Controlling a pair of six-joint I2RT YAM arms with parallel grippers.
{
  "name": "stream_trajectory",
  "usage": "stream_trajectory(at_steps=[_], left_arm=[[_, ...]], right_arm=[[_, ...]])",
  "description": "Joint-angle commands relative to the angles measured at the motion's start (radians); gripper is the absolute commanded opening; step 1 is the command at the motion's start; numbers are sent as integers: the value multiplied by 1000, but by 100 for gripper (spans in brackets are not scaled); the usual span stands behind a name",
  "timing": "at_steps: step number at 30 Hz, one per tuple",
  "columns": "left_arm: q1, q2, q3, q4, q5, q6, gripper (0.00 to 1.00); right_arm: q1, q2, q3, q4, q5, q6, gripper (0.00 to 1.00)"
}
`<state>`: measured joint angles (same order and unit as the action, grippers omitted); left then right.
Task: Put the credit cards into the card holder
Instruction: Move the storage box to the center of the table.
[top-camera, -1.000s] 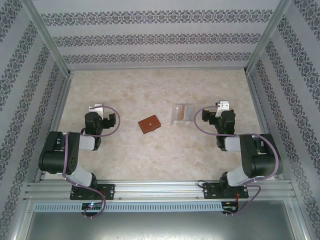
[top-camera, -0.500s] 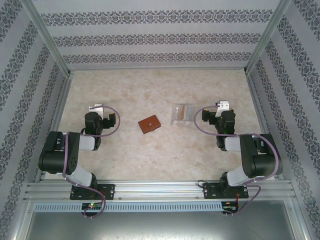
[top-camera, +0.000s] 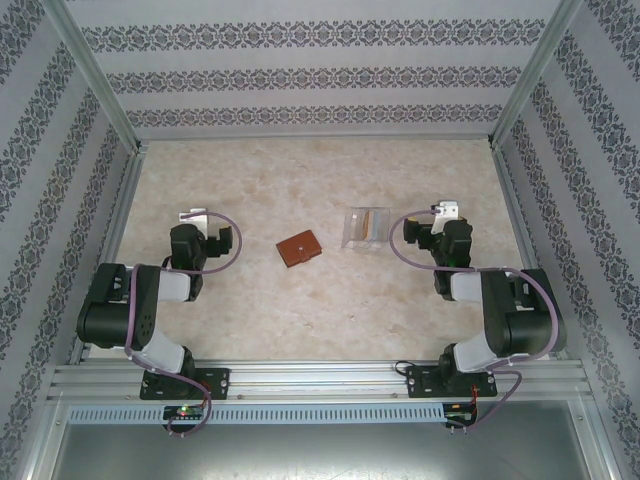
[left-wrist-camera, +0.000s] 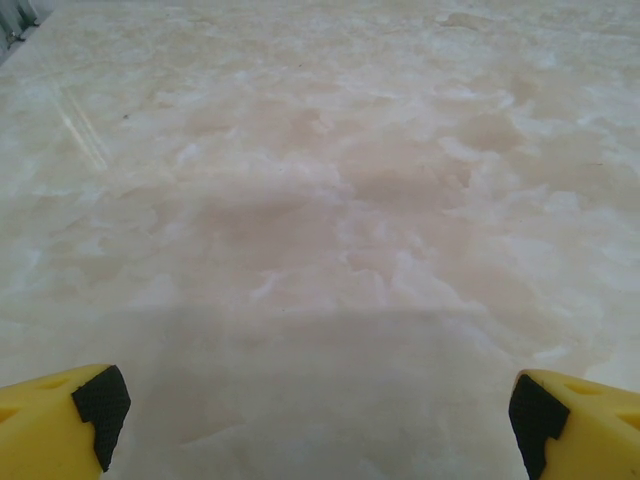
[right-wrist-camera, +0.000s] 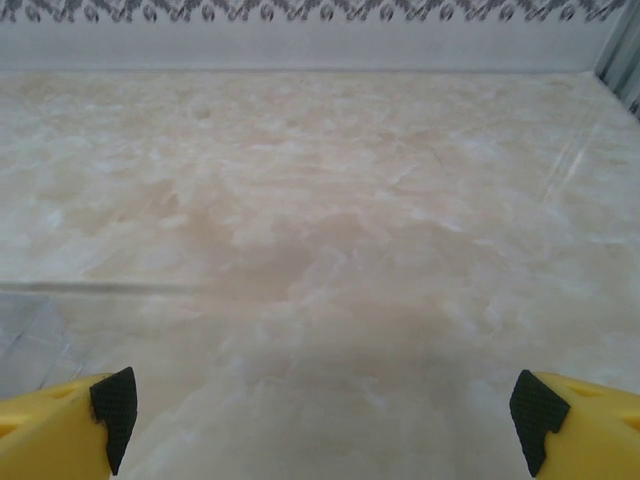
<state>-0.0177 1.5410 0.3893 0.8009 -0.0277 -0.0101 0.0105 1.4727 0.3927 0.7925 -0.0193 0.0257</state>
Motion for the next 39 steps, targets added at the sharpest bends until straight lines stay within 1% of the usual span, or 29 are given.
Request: stream_trajectory(at_steps=[1,3,4,6,7,8,9,10,11,12,13,14,15,16,17,18,19,22,23,24,26,28,31,34,36,39], left_arm=[[-46,-153,-23,-25,-102,19,99],[-50,-290,44,-297,-152,-80,99],[-51,-341,72,-391,-141,-120,99],[-57,-411,82,-431,-63,-166,99],[-59,-444,81,-434,-19,-196,99],[-59,-473,86,-445,5,-237,99],[-59,-506,104,-490,4,-301,99],[-59,-535,130,-558,-33,-353,99],[-59,-551,153,-631,-88,-419,99],[-59,-558,175,-723,-172,-519,99],[-58,-551,192,-812,-246,-625,99],[-54,-536,205,-866,-277,-694,99],[-47,-513,223,-889,-229,-685,99],[-46,-488,241,-881,-145,-647,99],[-47,-467,252,-876,-74,-638,99],[-50,-448,254,-868,0,-649,100],[-55,-429,246,-838,68,-657,100],[-77,-355,242,-759,260,-631,99],[-88,-330,259,-763,307,-608,98],[-113,-302,286,-786,344,-572,95],[-169,-255,333,-841,337,-507,93],[-210,-210,352,-850,311,-465,93],[-213,-149,389,-885,300,-473,93],[-214,-103,402,-869,331,-481,94],[-214,-67,421,-861,367,-484,94],[-214,-15,461,-888,392,-489,94]], right_arm=[[10,-172,119,-356,10,73,98],[35,-254,180,-532,101,185,98],[45,-287,191,-575,117,219,98],[48,-350,202,-644,146,293,98],[45,-381,194,-667,201,370,98],[40,-407,187,-718,258,472,98],[27,-440,171,-777,304,613,98],[1,-464,145,-759,247,671,98],[-9,-472,130,-732,178,684,97],[6,-468,144,-746,118,692,94],[45,-451,175,-788,90,683,91],[90,-427,210,-840,89,664,89],[159,-398,248,-895,105,643,88],[239,-368,278,-937,150,642,88],[306,-340,296,-963,197,658,87],[388,-305,315,-975,231,683,88],[460,-268,332,-968,235,699,87],[631,-148,397,-978,265,796,86],[666,-109,417,-976,264,832,86],[701,-65,441,-974,255,882,86],[742,8,485,-973,228,979,84],[767,79,527,-945,182,1045,82],[783,156,582,-934,182,1116,81],[758,219,616,-944,181,1161,80],[739,243,621,-948,201,1168,80],[718,273,633,-964,214,1140,80]])
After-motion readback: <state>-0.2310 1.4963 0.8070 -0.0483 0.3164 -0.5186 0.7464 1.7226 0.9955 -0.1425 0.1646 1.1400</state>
